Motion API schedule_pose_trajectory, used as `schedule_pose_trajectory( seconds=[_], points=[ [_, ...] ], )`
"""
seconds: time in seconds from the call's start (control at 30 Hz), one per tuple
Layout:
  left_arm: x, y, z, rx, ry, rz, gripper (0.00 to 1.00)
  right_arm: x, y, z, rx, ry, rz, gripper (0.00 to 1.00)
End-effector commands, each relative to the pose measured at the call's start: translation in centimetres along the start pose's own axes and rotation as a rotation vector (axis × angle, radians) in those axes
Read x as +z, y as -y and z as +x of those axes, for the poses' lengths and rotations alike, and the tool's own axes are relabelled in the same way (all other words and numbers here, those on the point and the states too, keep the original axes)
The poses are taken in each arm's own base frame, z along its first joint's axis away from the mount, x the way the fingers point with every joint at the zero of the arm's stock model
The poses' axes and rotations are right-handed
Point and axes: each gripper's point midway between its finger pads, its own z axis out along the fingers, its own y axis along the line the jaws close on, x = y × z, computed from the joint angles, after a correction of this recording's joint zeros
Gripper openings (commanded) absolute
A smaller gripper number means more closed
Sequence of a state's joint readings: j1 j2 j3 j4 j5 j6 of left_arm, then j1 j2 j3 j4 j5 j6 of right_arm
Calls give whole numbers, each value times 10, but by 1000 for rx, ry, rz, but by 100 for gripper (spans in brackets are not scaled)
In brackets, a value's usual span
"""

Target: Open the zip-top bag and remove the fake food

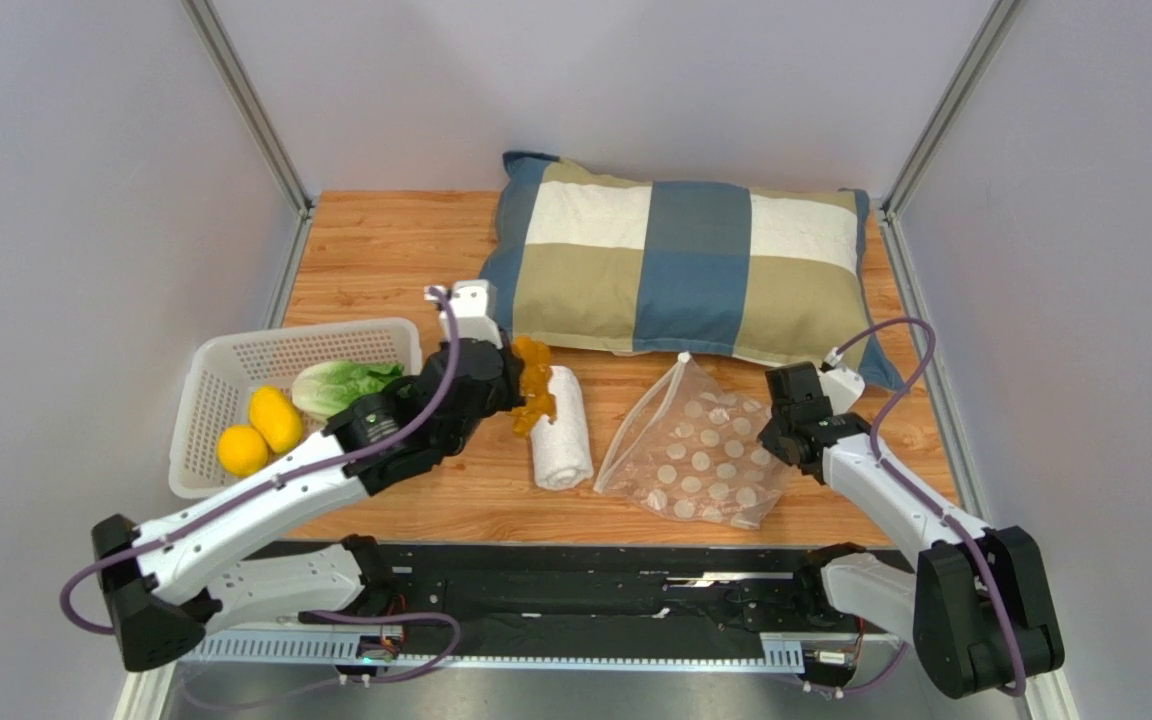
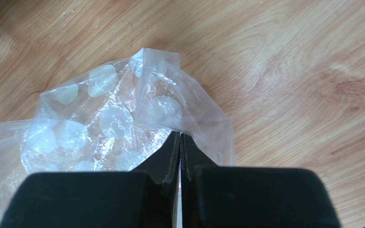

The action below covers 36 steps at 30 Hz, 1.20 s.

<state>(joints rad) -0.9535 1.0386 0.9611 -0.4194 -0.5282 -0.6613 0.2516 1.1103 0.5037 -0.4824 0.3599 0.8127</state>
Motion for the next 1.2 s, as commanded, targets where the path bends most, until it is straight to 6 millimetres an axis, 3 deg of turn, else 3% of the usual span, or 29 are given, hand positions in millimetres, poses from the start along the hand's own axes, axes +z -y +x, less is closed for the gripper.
schedule_pose_trajectory(
  seconds=[0.0, 0.07, 0.17, 0.23, 0.27, 0.33, 0.37, 0.47, 0.6, 0.67, 0.7, 0.77, 0.8, 0.9, 1.0, 1.07, 1.1, 1.13, 1.17],
  points=[
    [-36, -90, -37, -98, 210, -373, 0, -10, 7, -29, 60, 106, 49, 3],
    [-47, -130, -47, -143, 251, -513, 0, -15, 10, -40, 78, 159, 48, 3],
    [-49, -173, -50, -223, 208, -629, 0, -30, 3, -55, 36, 195, 6, 3],
    [-53, -195, -40, -260, 150, -705, 0, -43, -7, -67, -1, 202, -34, 2],
    [-56, -216, -33, -285, 140, -774, 0, -47, -7, -65, -25, 182, -37, 2],
    [-58, -234, -25, -327, 134, -836, 0, -57, -17, -70, -62, 176, -84, 2],
    [-58, -248, -14, -350, 114, -875, 0, -61, -24, -65, -113, 148, -133, 2],
    [-56, -264, 1, -411, 84, -909, 0, -78, -50, -51, -189, 116, -268, 3],
    [-67, -281, 9, -438, 101, -990, 0, -115, -90, -20, -332, 108, -451, 3],
    [-71, -281, 11, -483, 115, -1004, 6, -138, -117, 1, -387, 63, -617, 4],
    [-74, -281, 16, -494, 99, -1010, 36, -145, -125, 9, -396, 40, -674, 4],
    [-72, -275, 16, -512, 85, -976, 61, -164, -143, 26, -408, 2, -791, 6],
    [-71, -272, 14, -511, 83, -957, 95, -169, -148, 31, -407, -7, -817, 6],
    [-68, -259, 7, -500, 44, -883, 99, -175, -153, 39, -441, -10, -808, 8],
    [-57, -233, -2, -498, 8, -713, 99, -169, -143, 41, -461, -7, -734, 11],
    [-43, -198, -1, -467, -64, -492, 99, -166, -132, 41, -459, -5, -704, 16],
    [-33, -181, -13, -447, -29, -386, 99, -166, -124, 42, -451, 1, -706, 19],
    [-26, -152, -8, -416, -70, -228, 99, -165, -118, 41, -437, 3, -697, 23],
    [-23, -137, -11, -375, -72, -149, 99, -166, -112, 41, -429, 7, -694, 29]
  ],
)
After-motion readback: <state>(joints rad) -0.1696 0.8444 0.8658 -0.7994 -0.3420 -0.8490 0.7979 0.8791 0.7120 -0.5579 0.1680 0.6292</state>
